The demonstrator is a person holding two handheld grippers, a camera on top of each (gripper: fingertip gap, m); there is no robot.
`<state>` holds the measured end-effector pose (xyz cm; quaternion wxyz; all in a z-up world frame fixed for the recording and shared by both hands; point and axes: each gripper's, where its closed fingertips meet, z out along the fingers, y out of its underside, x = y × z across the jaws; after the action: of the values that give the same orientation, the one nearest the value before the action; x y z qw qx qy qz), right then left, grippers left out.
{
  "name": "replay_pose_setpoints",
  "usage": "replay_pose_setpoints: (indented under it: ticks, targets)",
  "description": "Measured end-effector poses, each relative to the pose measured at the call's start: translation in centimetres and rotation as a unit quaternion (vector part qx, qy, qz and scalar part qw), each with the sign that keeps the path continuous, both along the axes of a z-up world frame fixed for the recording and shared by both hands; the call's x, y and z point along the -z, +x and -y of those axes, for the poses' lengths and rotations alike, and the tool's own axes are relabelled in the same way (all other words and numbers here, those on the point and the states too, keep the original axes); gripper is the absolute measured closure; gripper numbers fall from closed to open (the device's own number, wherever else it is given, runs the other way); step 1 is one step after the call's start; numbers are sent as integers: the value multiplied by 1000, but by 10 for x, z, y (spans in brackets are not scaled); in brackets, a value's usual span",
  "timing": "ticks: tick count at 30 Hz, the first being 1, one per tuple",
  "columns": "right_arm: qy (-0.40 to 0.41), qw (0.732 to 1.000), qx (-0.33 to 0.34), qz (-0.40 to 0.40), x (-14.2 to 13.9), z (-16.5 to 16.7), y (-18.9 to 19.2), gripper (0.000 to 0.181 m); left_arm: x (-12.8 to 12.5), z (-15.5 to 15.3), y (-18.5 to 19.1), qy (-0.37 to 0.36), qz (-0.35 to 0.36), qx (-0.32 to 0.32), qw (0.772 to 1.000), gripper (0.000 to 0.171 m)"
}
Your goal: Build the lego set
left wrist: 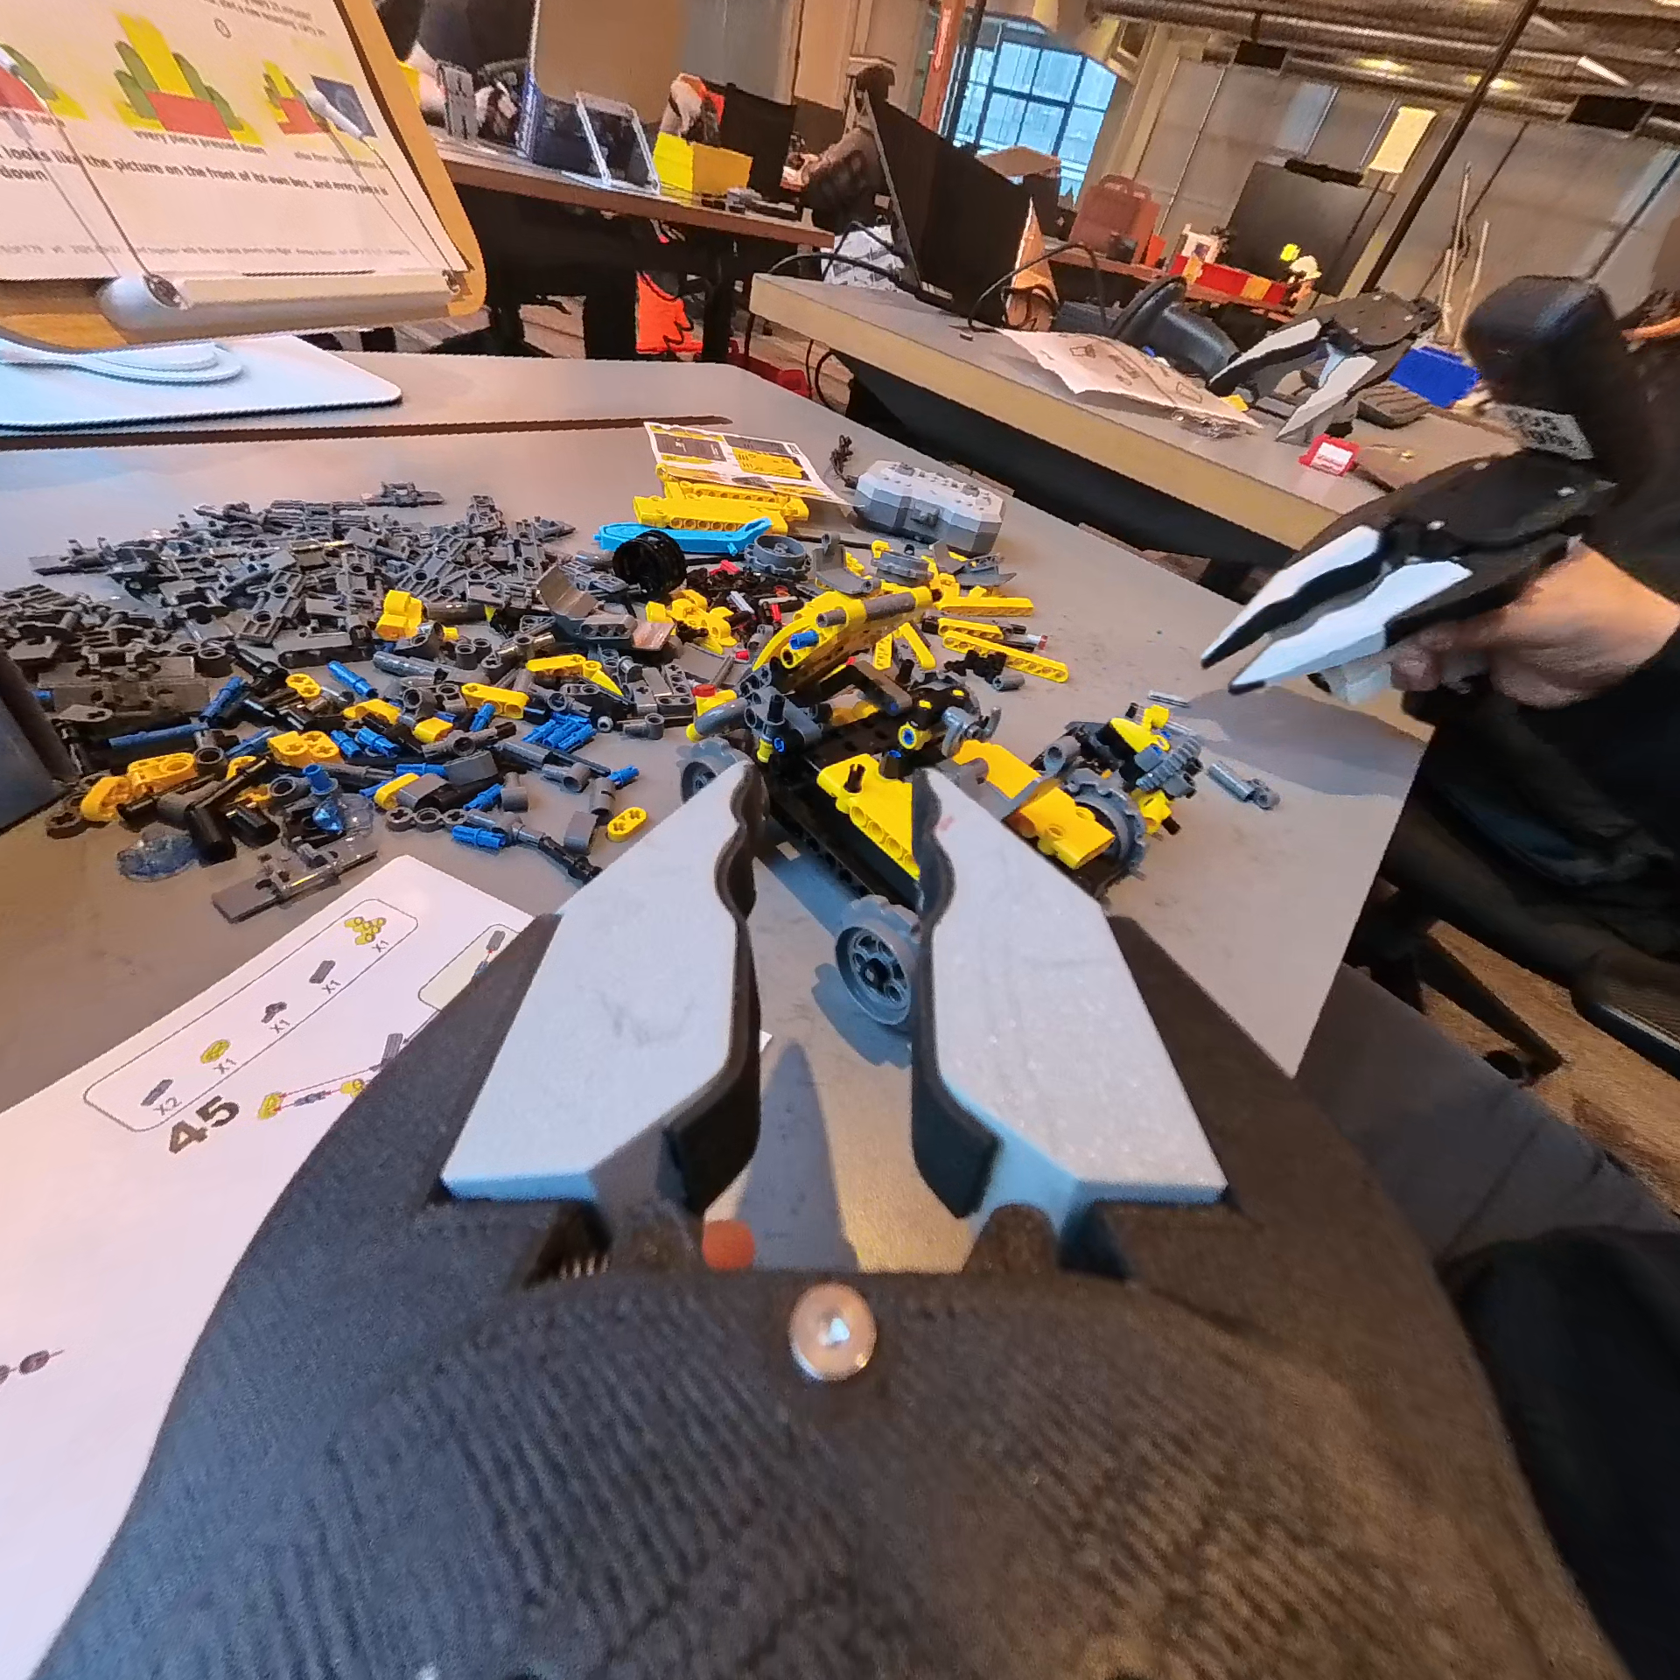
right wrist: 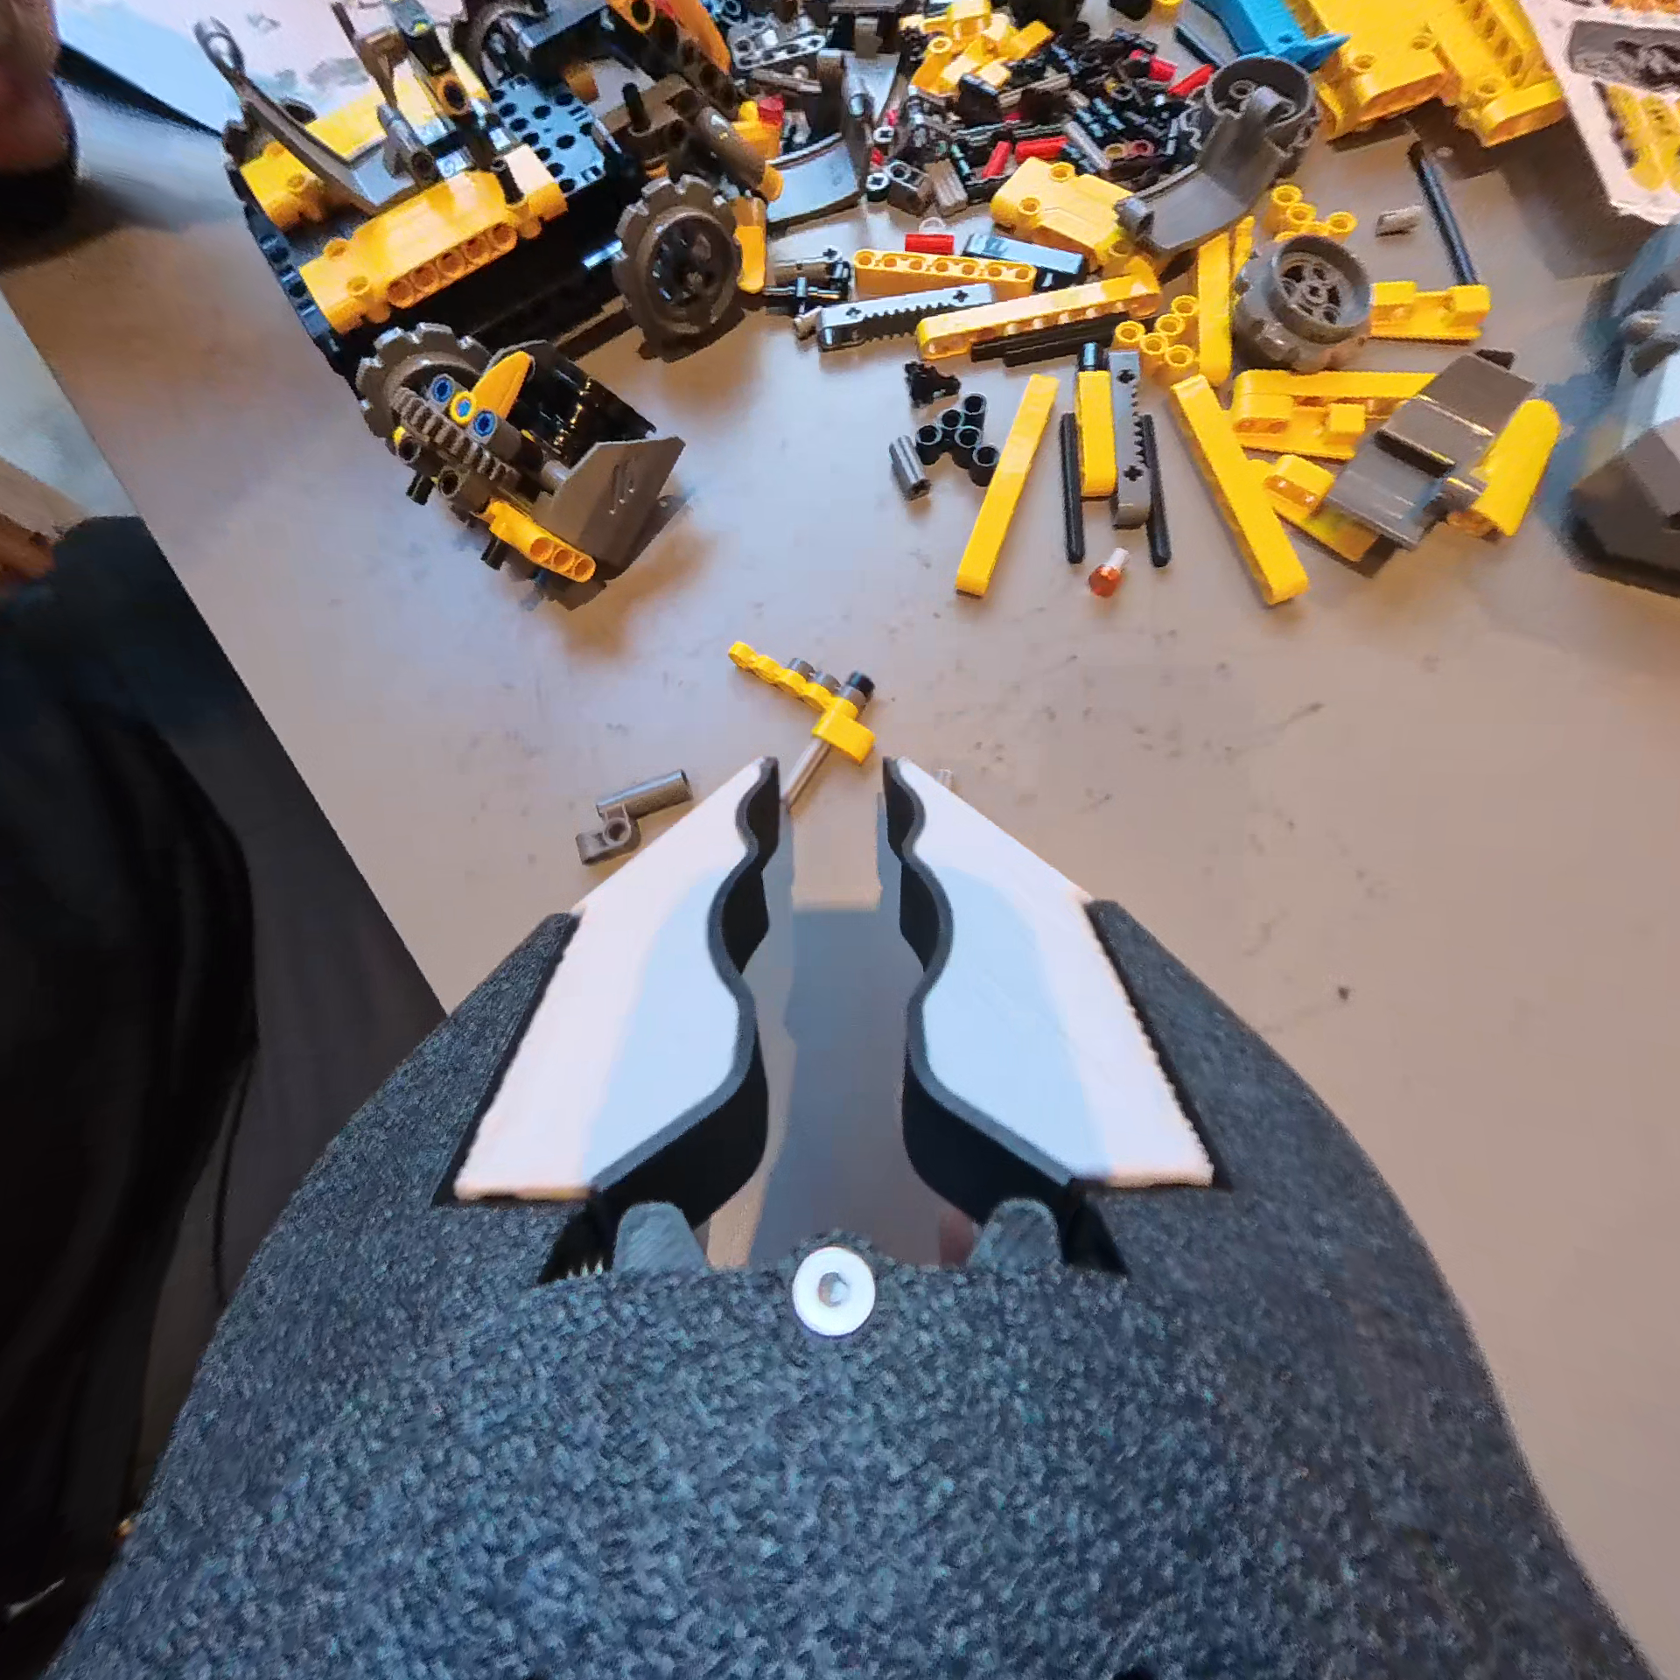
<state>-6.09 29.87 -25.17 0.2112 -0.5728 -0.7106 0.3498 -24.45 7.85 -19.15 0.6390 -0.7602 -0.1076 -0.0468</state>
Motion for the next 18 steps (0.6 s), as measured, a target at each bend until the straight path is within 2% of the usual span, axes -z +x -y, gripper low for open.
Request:
replay_pose_setpoints:
  ticks: [4,11,15,18]
  targets:
    - [25,999,-28,24,13,5,-13,157,2,-1,1,-6,-4,1,1000,140]
    - [-8,995,-76,65,22,26,-16,157,0,0,0,1,-1,1,1000,140]
    - [-13,997,-58,41,7,21,-11,157,-1,0,1,3,-2,1,1000,140]
    - [-3,1000,-14,20,-2,-1,-7,160,-1,0,1,5,-3,4,1000,140]
